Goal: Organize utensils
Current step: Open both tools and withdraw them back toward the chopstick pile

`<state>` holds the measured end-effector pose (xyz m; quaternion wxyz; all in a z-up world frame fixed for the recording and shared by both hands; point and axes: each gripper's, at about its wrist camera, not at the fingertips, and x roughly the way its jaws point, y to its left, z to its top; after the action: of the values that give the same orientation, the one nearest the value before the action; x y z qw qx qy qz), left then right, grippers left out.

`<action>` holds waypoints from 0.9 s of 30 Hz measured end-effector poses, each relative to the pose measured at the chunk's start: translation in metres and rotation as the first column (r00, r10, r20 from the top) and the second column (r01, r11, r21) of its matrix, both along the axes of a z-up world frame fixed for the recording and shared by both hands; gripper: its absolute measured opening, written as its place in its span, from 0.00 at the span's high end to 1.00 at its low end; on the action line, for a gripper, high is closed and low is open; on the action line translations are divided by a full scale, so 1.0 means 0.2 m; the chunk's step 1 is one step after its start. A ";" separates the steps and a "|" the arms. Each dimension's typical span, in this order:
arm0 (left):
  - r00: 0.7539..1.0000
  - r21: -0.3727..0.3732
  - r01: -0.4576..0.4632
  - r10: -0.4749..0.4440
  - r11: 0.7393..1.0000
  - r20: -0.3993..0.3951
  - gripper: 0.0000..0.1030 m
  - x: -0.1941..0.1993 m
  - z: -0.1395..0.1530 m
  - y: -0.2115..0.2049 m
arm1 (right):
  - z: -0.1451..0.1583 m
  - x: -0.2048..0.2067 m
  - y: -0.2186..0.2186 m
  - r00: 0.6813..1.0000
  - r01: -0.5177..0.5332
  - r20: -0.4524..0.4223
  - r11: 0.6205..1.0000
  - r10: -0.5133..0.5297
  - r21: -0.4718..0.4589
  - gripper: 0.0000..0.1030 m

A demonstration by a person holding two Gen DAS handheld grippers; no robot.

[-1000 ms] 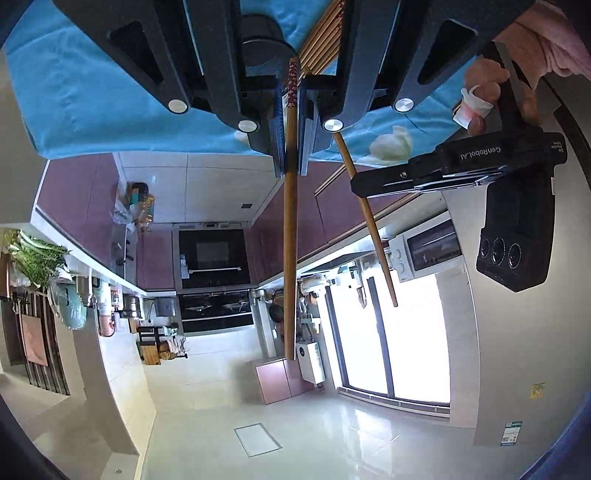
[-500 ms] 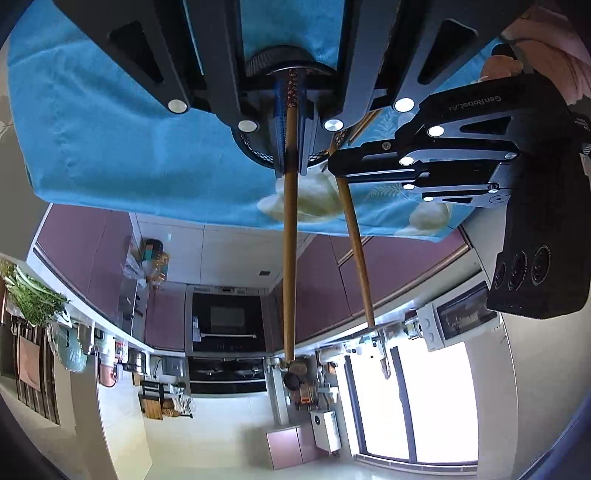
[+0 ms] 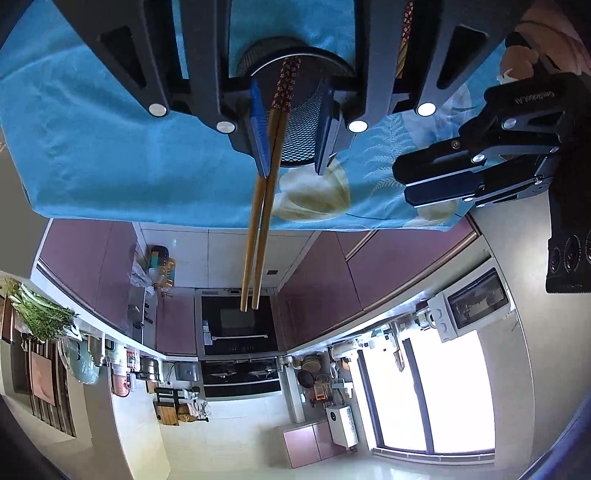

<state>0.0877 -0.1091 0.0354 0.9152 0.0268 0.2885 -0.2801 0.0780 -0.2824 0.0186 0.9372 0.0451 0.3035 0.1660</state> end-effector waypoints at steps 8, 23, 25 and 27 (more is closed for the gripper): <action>0.997 0.075 -0.063 0.066 0.995 -0.036 0.57 -0.09 -0.13 0.21 | 0.02 -0.27 0.12 0.986 -0.161 0.048 0.987 0.160 0.011 0.64; 0.963 0.162 -0.042 0.083 0.986 -0.256 0.59 -0.10 -0.62 0.29 | -0.46 -0.19 0.30 0.954 -0.158 -0.254 0.987 0.162 0.036 0.67; 0.963 0.174 -0.038 0.083 0.984 -0.258 0.60 -0.10 -0.63 0.27 | -0.47 -0.19 0.31 0.954 -0.148 -0.260 0.989 0.149 0.022 0.69; 0.962 0.179 -0.032 0.079 0.983 -0.260 0.60 -0.10 -0.64 0.26 | -0.48 -0.18 0.30 0.953 -0.139 -0.268 0.990 0.139 0.022 0.70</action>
<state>0.0681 -0.0571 -0.0935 0.8699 0.0602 0.4327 -0.2290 0.0418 -0.2214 -0.0767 0.8733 0.0470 0.4300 0.2242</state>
